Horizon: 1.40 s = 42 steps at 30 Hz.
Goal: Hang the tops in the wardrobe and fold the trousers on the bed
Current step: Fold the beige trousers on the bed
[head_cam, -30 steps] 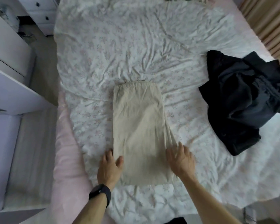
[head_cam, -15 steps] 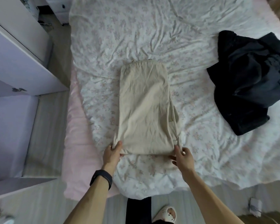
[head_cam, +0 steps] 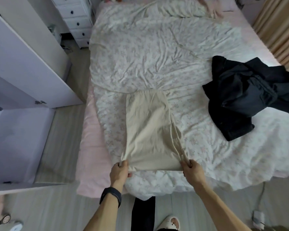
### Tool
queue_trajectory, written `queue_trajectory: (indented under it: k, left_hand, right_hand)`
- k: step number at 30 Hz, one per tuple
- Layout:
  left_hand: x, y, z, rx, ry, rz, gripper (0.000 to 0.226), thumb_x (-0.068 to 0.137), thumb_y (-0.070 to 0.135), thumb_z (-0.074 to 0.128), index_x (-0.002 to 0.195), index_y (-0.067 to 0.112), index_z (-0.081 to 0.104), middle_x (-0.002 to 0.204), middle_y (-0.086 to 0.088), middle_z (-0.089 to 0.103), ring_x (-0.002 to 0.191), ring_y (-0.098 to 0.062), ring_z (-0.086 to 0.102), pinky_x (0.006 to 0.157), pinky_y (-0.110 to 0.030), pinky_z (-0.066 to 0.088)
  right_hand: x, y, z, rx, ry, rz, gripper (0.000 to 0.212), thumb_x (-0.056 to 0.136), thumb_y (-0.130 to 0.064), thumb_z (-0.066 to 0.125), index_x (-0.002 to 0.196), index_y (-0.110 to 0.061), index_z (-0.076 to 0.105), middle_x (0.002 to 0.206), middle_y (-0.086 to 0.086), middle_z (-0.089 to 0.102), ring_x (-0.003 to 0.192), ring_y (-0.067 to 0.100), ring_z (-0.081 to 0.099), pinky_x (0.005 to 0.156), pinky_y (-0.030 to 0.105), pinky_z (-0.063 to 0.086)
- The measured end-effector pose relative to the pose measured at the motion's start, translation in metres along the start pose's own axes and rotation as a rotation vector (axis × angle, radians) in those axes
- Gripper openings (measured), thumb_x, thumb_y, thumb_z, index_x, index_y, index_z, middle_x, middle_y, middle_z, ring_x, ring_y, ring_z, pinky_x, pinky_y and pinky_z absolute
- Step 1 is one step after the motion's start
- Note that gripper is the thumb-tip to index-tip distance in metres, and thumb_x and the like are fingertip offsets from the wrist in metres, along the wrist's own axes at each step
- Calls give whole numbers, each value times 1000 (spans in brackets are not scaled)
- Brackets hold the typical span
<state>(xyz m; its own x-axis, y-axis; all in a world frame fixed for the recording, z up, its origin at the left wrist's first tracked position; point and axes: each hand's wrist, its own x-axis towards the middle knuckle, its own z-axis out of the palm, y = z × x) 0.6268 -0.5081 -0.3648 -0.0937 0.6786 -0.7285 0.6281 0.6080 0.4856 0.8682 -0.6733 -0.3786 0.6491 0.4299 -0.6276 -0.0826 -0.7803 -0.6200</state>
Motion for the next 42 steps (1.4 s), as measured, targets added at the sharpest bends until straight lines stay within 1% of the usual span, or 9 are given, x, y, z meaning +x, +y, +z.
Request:
queue_trajectory:
  k: [7,14,19,22,25,31,35,38,42]
  left_hand:
    - [-90,-94,-18,54,-141,-215,33,102,36,46,119,10,58,106,-7,68,74,-28,75,35,-17,30]
    - [-142,-136,-36,27,-159,-226,33,98,24,56,124,4,53,103,-15,71,63,-24,68,36,-19,33]
    - [-140,-88,-46,-187,-141,14,20,100,18,56,117,27,60,120,-10,66,73,-22,68,41,-19,41]
    - [-118,-38,-56,-339,-170,-29,12,99,28,59,104,24,70,103,-11,76,61,-15,69,46,-22,39]
    - [-82,7,-69,-451,-271,-2,30,90,46,70,108,22,71,99,-1,78,73,-11,71,59,-26,42]
    - [0,56,-59,42,-124,231,40,94,55,61,83,16,67,78,4,76,70,-13,67,75,-35,53]
    - [66,73,-43,399,4,228,60,97,69,36,103,17,63,98,-3,69,96,-29,65,80,-37,50]
    - [97,80,-29,478,36,234,63,98,69,27,108,18,63,102,-6,68,99,-32,63,82,-39,51]
    - [141,88,-9,480,65,236,63,101,64,26,111,15,64,107,-11,69,98,-33,64,75,-36,46]
  right_hand:
    - [-104,75,-23,91,-102,199,31,97,-40,63,94,-9,64,65,5,70,59,19,69,59,36,61]
    - [-168,108,-36,148,-122,317,43,94,-36,69,120,-18,40,95,18,71,60,21,71,52,27,54]
    - [-142,44,-50,306,-79,183,20,92,-21,70,108,-25,60,71,11,70,55,19,66,56,28,56]
    - [-99,-23,-52,380,-86,130,14,96,-8,58,101,-11,71,80,13,72,61,20,71,59,28,57]
    - [-61,-84,-48,424,-194,59,21,91,-10,59,109,-11,69,92,11,77,84,27,76,73,33,56]
    - [8,-130,-25,-81,-62,-46,17,91,-39,71,97,-23,72,84,3,74,79,21,68,75,40,56]
    - [75,-137,5,-209,25,-52,31,94,-46,63,74,-22,63,98,13,68,90,23,62,87,39,51]
    - [113,-139,23,-270,59,-62,30,95,-45,62,85,-17,68,114,14,64,110,27,60,98,43,49]
    - [155,-136,47,-299,96,6,35,95,-49,57,81,-18,64,114,8,61,93,26,58,79,34,45]
